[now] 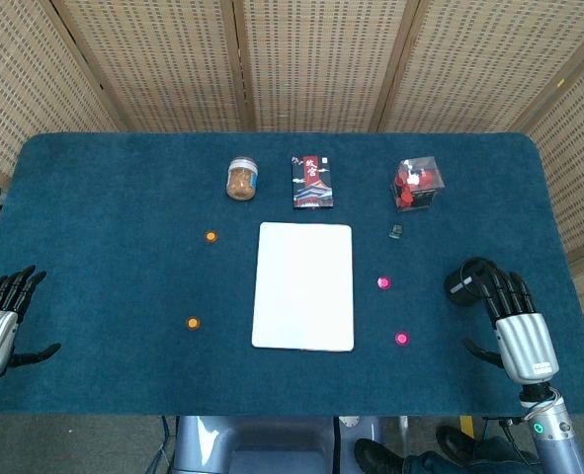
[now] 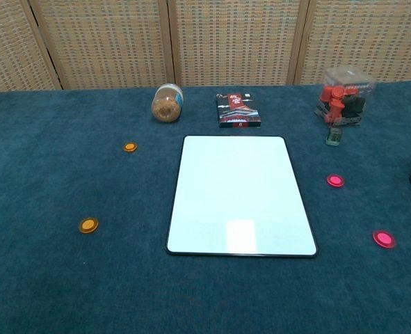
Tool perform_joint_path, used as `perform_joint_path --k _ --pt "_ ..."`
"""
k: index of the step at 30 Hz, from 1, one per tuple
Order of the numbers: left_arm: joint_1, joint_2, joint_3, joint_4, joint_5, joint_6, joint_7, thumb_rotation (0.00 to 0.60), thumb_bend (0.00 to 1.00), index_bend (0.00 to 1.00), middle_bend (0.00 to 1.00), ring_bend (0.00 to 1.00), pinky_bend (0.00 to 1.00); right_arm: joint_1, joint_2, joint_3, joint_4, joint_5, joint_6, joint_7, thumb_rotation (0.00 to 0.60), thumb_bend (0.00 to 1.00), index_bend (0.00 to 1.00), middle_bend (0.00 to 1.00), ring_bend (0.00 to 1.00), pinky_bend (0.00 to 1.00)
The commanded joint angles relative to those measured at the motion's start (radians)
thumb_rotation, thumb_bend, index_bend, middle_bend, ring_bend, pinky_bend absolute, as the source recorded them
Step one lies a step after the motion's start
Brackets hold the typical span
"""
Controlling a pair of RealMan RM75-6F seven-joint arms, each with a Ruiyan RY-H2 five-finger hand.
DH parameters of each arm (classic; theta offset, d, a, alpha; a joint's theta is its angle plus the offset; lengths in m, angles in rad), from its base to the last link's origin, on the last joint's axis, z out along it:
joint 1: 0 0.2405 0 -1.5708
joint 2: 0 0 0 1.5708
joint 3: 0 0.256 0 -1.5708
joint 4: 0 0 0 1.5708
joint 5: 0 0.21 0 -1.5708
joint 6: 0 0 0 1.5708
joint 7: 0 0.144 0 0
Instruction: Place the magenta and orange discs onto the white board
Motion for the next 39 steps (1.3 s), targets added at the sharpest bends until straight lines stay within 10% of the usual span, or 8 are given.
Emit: perform_joint_path --k 1,12,14,18,21,29,39 --pt "0.002 0.0 0.0 0.0 0.003 0.004 -0.001 0.6 0.0 0.0 0.0 0.0 0.0 -0.004 0.002 0.005 -0.005 -0.006 0.0 -0.003 0.6 0.0 0.02 0.0 0.0 0.04" --pt "-0.001 0.005 -0.001 0.002 0.004 -0.001 -0.018 0.6 0.0 0.0 0.0 0.0 0.0 0.157 0.065 0.082 -0.212 0.008 -0.254 -0.149 0.6 0.0 0.02 0.12 0.06 0.06" --pt "-0.002 0.005 -0.004 0.003 -0.002 -0.004 -0.017 0.6 0.0 0.0 0.0 0.0 0.0 0.21 0.068 0.121 -0.253 0.047 -0.331 -0.215 0.6 0.0 0.03 0.3 0.24 0.19" --pt "-0.008 0.004 -0.01 0.003 -0.02 -0.021 -0.013 0.6 0.0 0.0 0.0 0.0 0.0 0.326 0.039 0.196 -0.289 0.22 -0.542 -0.361 0.6 0.0 0.08 0.77 0.79 0.8" --pt "-0.015 0.002 -0.014 0.004 -0.032 -0.036 -0.008 0.6 0.0 0.0 0.0 0.0 0.0 0.393 -0.018 0.239 -0.257 0.386 -0.641 -0.476 0.6 0.03 0.19 0.9 0.95 1.0" --pt "-0.027 0.001 -0.018 0.008 -0.052 -0.065 -0.005 0.6 0.0 0.0 0.0 0.0 0.0 0.488 -0.159 0.275 -0.108 0.69 -0.722 -0.608 0.6 0.22 0.33 0.95 1.0 1.0" --pt "-0.032 0.003 -0.018 0.01 -0.056 -0.077 -0.009 0.6 0.0 0.0 0.0 0.0 0.0 0.522 -0.223 0.256 -0.014 0.777 -0.716 -0.625 0.6 0.26 0.39 0.96 1.0 1.0"
